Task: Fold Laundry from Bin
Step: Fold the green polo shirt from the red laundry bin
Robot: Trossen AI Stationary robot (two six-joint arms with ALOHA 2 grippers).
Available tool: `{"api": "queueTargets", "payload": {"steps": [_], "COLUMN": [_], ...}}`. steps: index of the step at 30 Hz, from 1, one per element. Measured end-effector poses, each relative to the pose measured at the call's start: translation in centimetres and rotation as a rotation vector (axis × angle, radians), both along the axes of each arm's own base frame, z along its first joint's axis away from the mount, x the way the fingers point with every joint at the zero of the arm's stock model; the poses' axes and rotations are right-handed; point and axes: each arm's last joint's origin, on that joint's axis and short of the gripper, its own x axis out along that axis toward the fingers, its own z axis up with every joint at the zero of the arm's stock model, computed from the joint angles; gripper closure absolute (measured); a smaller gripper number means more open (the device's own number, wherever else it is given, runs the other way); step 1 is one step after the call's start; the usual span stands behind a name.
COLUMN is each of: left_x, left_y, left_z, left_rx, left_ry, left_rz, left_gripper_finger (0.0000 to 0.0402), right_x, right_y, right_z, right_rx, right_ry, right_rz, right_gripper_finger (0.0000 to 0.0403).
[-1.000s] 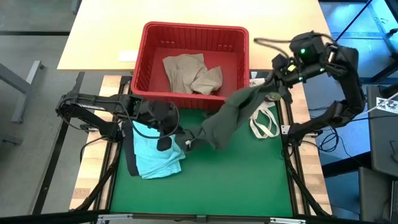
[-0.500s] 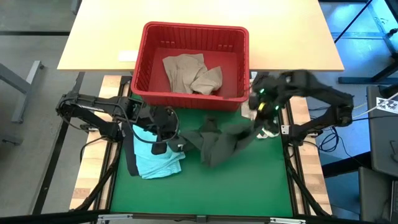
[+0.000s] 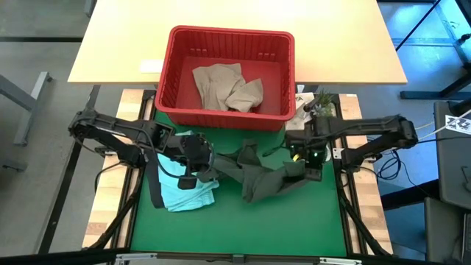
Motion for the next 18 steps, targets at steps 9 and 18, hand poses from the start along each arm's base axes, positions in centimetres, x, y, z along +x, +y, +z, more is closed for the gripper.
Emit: {"api": "queueTargets", "payload": {"steps": [9, 18], "left_x": [0.2, 0.2], "left_y": [0.0, 0.0], "left_z": [-0.3, -0.2], "left_rx": [0.002, 0.004], "left_ry": [0.011, 0.011], "left_rz": [0.000, 0.002], "left_gripper_finger": [0.0401, 0.0401], "right_x": [0.0, 0.1], "right_y": [1.2, 1.2], "right_z": [-3.4, -3.7], "right_rx": [0.025, 0.023], "right_ry": [0.040, 0.032], "right_rz": [0.018, 0.010], "right_gripper_finger": [0.0327, 0.0198]}}
